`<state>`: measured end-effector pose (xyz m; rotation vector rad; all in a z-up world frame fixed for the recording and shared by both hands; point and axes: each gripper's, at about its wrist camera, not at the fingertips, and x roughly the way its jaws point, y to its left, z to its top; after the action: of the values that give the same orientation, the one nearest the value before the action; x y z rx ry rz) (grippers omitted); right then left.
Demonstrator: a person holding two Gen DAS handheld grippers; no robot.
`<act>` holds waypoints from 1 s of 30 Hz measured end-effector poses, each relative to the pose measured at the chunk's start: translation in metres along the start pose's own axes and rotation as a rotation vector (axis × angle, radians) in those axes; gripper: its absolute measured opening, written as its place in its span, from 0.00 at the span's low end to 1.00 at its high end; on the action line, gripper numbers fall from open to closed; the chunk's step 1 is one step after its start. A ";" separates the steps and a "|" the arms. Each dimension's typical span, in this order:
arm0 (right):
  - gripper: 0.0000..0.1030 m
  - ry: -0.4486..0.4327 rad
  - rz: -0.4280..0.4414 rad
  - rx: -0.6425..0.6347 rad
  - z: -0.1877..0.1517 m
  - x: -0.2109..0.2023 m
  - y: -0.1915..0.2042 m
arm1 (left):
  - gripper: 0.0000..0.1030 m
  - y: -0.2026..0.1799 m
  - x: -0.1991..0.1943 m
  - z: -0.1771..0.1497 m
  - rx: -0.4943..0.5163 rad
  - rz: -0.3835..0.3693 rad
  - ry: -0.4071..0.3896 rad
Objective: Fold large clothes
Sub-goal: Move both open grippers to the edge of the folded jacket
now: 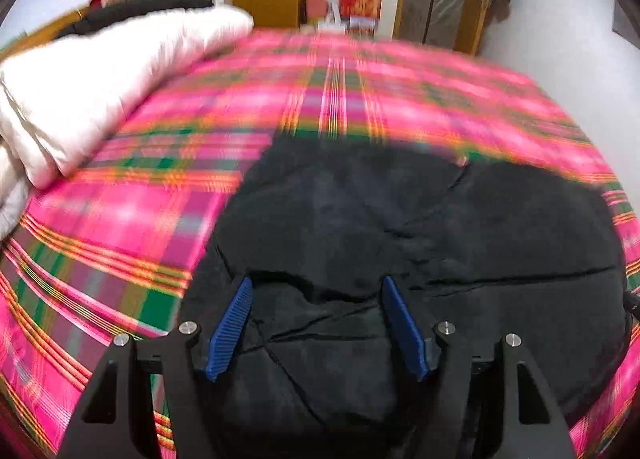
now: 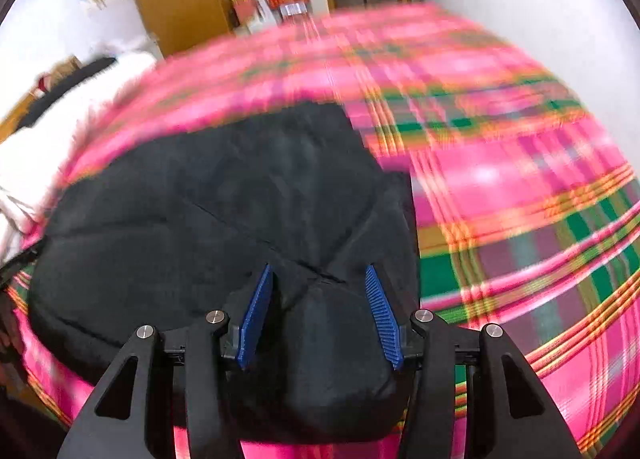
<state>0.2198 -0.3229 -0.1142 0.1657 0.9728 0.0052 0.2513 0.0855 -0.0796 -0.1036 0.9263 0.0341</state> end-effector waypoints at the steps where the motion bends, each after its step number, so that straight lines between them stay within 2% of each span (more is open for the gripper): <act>1: 0.48 0.004 0.009 0.015 0.000 0.002 -0.002 | 0.69 0.002 0.004 -0.001 -0.013 -0.013 0.004; 4: 0.48 -0.025 -0.014 0.014 0.007 -0.011 0.003 | 0.68 -0.002 -0.001 0.005 0.009 -0.002 -0.011; 8: 0.48 -0.124 0.035 0.015 0.035 -0.033 0.012 | 0.68 -0.005 -0.004 0.028 -0.010 -0.034 -0.056; 12: 0.48 -0.136 0.052 -0.028 0.066 -0.012 0.025 | 0.68 -0.009 0.013 0.055 0.012 -0.021 -0.088; 15: 0.48 -0.096 0.038 -0.040 0.080 0.019 0.024 | 0.68 -0.009 0.032 0.063 0.018 -0.002 -0.072; 18: 0.48 -0.054 0.015 -0.032 0.080 0.049 0.015 | 0.68 -0.008 0.049 0.061 0.011 -0.011 -0.043; 20: 0.48 -0.049 0.037 -0.001 0.076 0.058 0.006 | 0.69 -0.009 0.054 0.059 0.013 -0.019 -0.037; 30: 0.48 -0.070 0.016 -0.022 0.069 0.066 0.007 | 0.69 -0.012 0.061 0.054 0.019 -0.013 -0.041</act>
<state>0.3143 -0.3206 -0.1294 0.1526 0.9017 0.0249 0.3320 0.0779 -0.0953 -0.0914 0.8849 0.0153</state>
